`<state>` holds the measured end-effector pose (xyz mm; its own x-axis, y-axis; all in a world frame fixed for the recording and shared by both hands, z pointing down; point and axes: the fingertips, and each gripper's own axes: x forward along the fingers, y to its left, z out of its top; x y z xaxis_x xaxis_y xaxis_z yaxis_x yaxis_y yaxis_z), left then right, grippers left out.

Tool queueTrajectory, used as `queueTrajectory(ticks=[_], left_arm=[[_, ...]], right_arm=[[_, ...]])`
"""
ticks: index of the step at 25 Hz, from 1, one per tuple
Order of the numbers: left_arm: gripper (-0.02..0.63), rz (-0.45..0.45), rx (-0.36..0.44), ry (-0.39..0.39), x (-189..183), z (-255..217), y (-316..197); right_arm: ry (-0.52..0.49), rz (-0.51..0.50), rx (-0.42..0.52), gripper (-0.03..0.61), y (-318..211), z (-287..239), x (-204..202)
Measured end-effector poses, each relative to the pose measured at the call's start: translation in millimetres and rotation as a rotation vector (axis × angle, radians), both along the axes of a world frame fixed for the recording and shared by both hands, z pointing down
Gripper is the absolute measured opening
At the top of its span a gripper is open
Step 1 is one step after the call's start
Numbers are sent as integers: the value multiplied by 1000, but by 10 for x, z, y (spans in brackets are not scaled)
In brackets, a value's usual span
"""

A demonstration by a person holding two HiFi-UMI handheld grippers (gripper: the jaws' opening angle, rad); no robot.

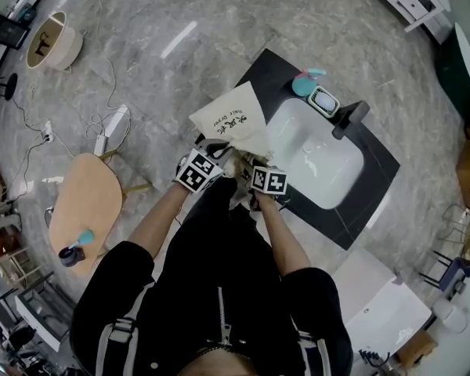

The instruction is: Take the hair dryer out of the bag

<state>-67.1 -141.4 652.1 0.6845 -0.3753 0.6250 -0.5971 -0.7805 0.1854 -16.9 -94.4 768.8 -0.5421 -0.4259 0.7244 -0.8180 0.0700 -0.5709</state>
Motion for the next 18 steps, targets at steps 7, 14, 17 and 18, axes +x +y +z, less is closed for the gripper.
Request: queueTrajectory(ticks=[7, 14, 17, 18], left_arm=[[52, 33, 9, -21, 113, 31, 45], [51, 45, 10, -32, 197, 44, 96], [51, 51, 6, -41, 208, 86, 122], [51, 54, 5, -44, 215, 91, 129]], right_arm=[[0, 1, 6, 189, 97, -33, 96], [10, -3, 18, 188, 207, -52, 219], [14, 0, 19, 187, 258, -70, 263], [15, 2, 19, 187, 271, -74, 279]])
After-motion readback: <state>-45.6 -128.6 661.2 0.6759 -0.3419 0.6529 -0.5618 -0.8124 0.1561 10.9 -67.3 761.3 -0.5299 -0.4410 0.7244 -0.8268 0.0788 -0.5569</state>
